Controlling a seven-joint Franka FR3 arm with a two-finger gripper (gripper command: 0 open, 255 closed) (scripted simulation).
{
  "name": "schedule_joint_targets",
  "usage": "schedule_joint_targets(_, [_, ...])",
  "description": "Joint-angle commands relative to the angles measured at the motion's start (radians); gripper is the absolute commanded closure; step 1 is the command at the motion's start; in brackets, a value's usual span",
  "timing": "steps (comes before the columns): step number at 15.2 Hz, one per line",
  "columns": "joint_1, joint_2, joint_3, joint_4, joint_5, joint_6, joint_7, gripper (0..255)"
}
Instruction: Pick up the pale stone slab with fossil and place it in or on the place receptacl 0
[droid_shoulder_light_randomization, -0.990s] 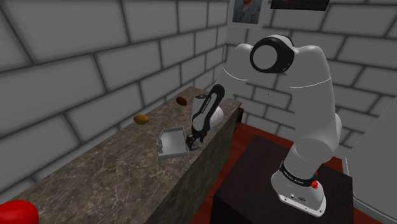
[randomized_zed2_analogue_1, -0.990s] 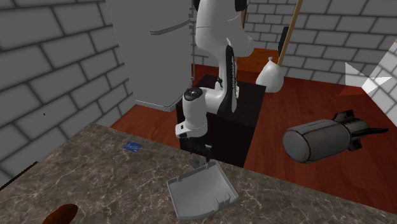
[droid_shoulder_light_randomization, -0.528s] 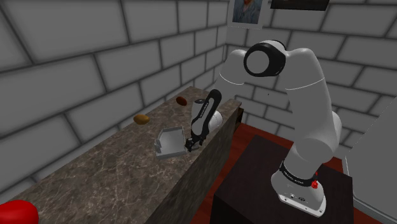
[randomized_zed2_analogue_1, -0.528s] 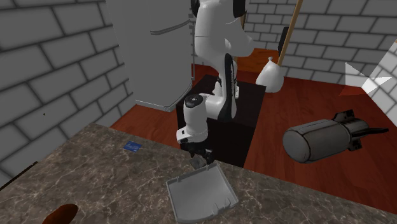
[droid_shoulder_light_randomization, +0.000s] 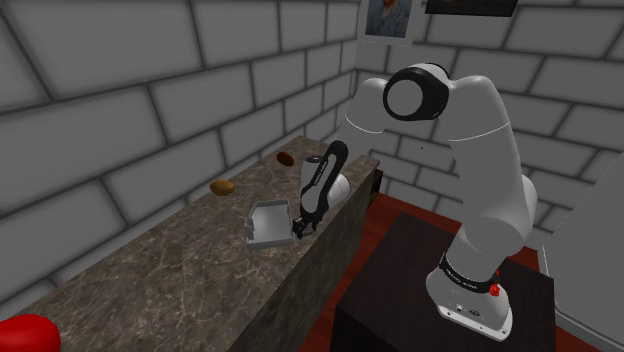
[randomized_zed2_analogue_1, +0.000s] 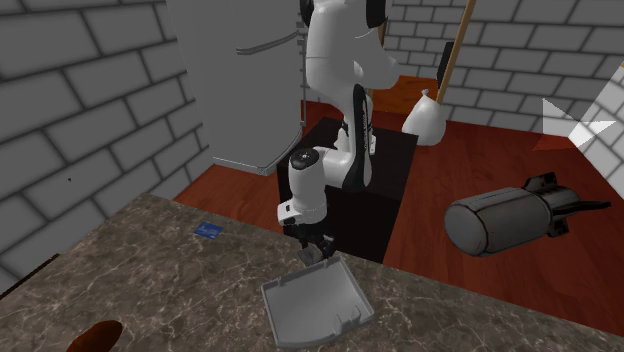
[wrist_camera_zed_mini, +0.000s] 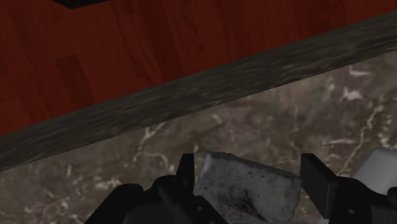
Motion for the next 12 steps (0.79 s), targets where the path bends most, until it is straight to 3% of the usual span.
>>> schedule_joint_targets(1, [0.000,0.001,0.000,0.000,0.000,0.000,0.000,255])
schedule_joint_targets(7, [0.000,0.001,0.000,0.000,0.000,0.000,0.000,255])
schedule_joint_targets(12, [-0.003,-0.073,0.003,-0.025,0.002,-0.047,0.004,255])
